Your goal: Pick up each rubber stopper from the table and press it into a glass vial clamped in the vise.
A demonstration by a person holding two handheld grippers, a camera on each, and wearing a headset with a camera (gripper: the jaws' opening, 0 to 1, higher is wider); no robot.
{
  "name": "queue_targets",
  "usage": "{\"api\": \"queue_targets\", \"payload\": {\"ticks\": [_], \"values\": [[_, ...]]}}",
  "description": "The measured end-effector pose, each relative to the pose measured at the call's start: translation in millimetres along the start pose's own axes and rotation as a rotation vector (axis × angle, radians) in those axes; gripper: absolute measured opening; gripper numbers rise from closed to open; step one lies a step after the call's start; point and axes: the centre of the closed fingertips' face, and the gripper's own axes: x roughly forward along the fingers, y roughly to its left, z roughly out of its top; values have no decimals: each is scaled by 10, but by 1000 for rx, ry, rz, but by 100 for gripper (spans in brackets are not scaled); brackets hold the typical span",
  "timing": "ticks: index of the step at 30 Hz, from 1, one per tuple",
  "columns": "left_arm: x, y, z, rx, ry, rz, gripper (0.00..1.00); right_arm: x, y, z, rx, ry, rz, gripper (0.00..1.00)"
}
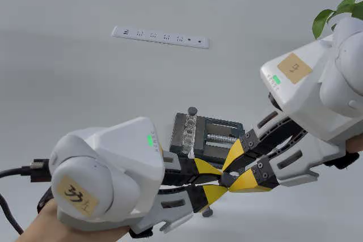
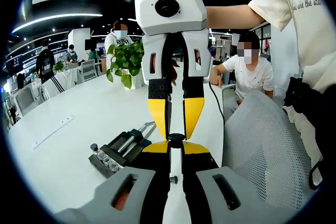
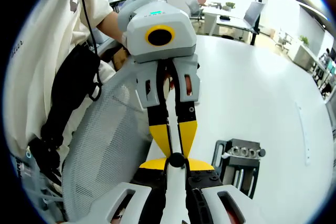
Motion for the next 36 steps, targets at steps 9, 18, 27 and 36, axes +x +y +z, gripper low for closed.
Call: {"api": "queue_targets", "payload": {"ticks": [9,18,27,36], "values": [[14,-2,3,5,-7,-3,3,-9,17,-18,-5,7,2,7],[14,17,-31,19,1,-2,4,13,15,-32,-21,16,-1,6],[-4,117,-138,18,19,58,30,7,-113,-115,-26,54,-29,6],[-127,357,-317,-38,24,182,58,-33,-297,-167,-28,91,-54,6]]}}
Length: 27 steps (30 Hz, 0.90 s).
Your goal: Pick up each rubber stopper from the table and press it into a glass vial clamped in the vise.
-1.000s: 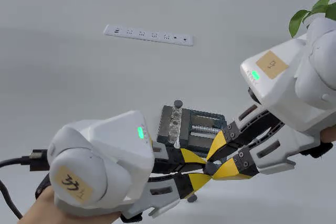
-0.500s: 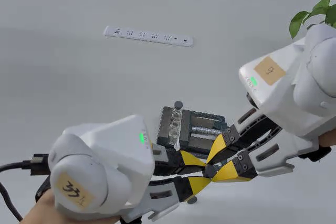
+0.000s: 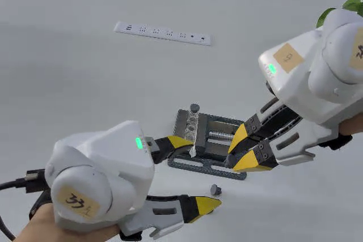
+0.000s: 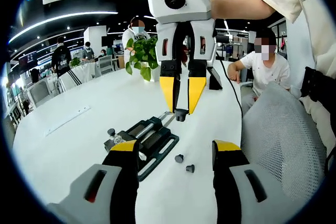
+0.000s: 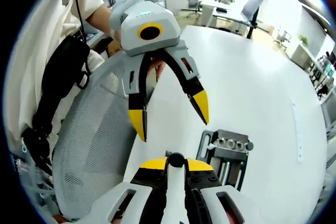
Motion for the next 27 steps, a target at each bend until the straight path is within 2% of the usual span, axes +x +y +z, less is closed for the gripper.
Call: {"api": "queue_targets", "payload": {"ticks": [3,9,14,15,20,24,27], "values": [[-24,86,-71,-17,16,43,68,8,-73,-24,-9,18,-3,6],[-69,204,-214,-60,51,107,81,15,-251,-39,-20,47,-10,6],[-96,256,-311,-96,76,131,91,10,-443,-33,-46,67,-22,6],[-106,275,-315,-96,69,141,93,11,-486,-42,-60,80,-26,6],[-135,330,-358,-115,69,165,96,49,-663,-57,-94,106,-26,6],[-143,338,-390,-123,72,166,96,89,-770,-70,-124,125,-24,6],[-152,360,-424,-130,81,174,97,133,-873,-83,-170,149,-31,6]]}}
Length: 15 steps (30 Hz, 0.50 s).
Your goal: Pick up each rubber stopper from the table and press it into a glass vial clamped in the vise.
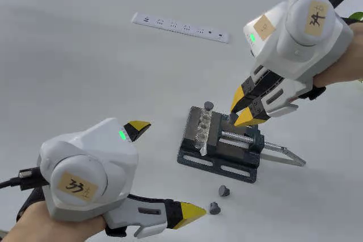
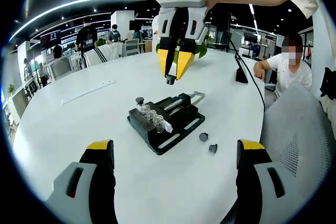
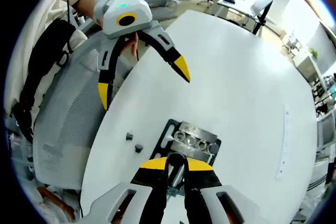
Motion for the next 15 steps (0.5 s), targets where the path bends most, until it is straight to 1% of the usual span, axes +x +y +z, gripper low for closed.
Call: {"api": "queue_targets", "payload": {"ticks": [4,6,8,9,10,12,13,15], "values": [[-5,23,-21,-5,5,4,97,55,-91,-13,-72,29,-6,6],[-8,29,-24,-5,6,7,96,86,-168,-21,-133,50,-17,6],[-10,33,-27,-10,7,11,96,132,-207,-3,-155,44,-14,6],[-10,33,-30,-12,8,13,96,152,-241,15,-196,40,-22,6],[-7,30,-32,-13,8,15,96,179,-252,2,-218,47,-17,6],[-4,30,-42,-18,10,17,95,210,-274,-6,-246,51,-17,6],[-2,33,-49,-21,9,17,95,233,-287,-17,-243,56,-12,6],[2,30,-51,-24,8,18,95,261,-278,-21,-259,53,9,6]]}}
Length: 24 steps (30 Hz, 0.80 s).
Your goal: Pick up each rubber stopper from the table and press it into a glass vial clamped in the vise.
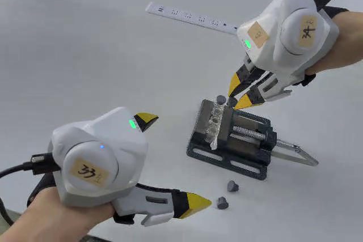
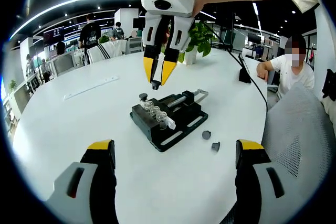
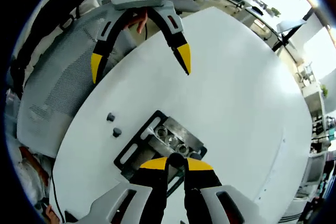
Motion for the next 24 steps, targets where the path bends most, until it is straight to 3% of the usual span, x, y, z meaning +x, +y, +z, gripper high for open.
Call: {"api": "queue_targets", "payload": {"ticks": [7,10,24], "values": [[6,31,5,-6,-2,11,94,75,-26,37,-60,6,20,6],[3,52,7,-12,-4,18,94,118,-51,32,-122,29,28,6],[-1,101,-95,-40,6,25,93,220,-93,3,-123,28,113,6]]}}
